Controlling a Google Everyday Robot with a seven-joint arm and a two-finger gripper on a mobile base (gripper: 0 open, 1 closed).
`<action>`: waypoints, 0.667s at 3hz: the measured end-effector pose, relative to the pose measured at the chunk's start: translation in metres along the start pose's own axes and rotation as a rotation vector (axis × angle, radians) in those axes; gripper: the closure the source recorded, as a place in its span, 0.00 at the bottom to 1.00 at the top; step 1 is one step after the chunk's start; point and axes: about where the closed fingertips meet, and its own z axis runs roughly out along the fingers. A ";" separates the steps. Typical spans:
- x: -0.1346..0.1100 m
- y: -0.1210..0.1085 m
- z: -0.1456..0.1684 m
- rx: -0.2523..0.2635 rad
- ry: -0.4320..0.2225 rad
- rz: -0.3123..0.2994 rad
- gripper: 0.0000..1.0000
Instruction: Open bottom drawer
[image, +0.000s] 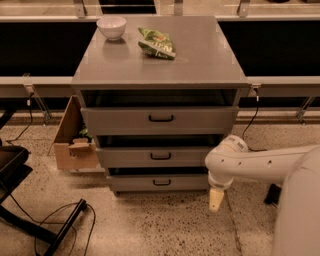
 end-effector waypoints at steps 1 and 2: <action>-0.015 -0.011 0.043 0.031 -0.079 0.047 0.00; -0.018 -0.010 0.046 0.027 -0.083 0.042 0.00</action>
Offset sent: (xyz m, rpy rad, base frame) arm 0.0196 0.0031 -0.0322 0.0565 -0.0484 -0.0284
